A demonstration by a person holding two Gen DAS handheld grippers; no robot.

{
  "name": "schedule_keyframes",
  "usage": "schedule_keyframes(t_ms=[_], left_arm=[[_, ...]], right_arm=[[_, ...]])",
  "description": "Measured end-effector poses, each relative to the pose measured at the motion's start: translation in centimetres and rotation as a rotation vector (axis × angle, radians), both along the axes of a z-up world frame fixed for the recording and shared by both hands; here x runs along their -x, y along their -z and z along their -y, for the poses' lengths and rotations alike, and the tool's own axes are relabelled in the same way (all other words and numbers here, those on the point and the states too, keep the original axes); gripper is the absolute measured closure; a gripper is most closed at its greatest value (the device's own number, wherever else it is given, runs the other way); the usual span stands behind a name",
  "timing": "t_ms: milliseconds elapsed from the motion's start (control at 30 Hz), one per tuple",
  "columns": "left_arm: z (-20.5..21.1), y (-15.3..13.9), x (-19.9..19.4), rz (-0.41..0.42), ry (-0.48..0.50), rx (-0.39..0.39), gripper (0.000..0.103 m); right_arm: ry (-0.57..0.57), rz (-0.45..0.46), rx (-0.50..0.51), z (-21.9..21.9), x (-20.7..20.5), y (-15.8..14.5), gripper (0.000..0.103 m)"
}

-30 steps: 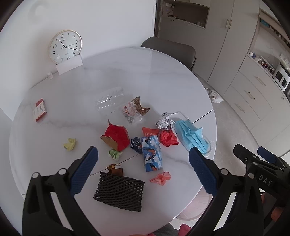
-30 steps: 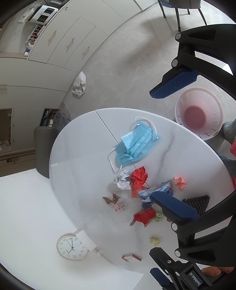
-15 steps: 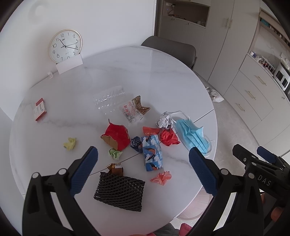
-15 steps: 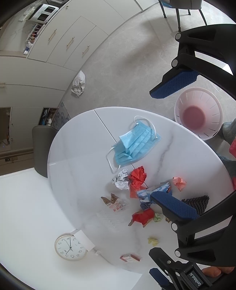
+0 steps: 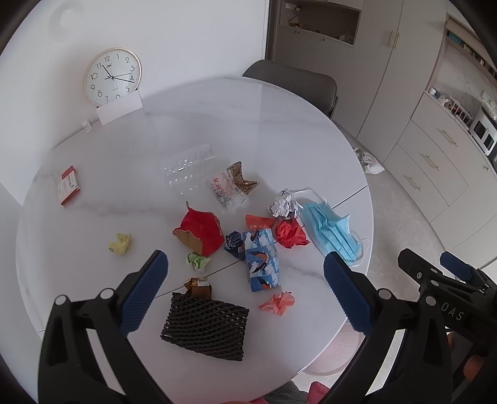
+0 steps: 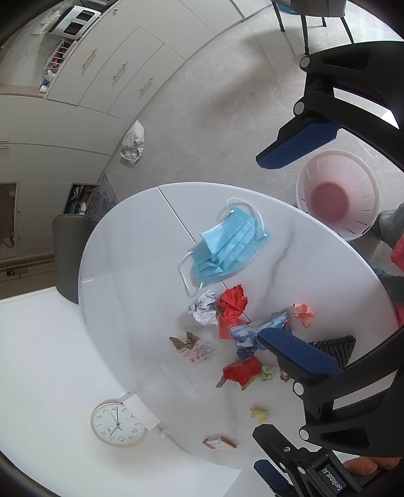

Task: Collect trash

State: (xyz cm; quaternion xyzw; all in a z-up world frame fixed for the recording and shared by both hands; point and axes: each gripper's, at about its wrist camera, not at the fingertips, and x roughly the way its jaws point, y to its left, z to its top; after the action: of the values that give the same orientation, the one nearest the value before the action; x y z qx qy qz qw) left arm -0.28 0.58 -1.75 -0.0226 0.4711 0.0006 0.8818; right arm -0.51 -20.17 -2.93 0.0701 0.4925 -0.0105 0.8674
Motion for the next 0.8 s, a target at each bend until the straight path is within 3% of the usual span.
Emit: schedule_keyframes(t_ms=[800], left_arm=[[-0.05,0.07,-0.06,-0.009,-0.004,-0.002,0.007]], right_arm=[[-0.003,-0.004,0.001,-0.09,0.1,0.13,0.002]])
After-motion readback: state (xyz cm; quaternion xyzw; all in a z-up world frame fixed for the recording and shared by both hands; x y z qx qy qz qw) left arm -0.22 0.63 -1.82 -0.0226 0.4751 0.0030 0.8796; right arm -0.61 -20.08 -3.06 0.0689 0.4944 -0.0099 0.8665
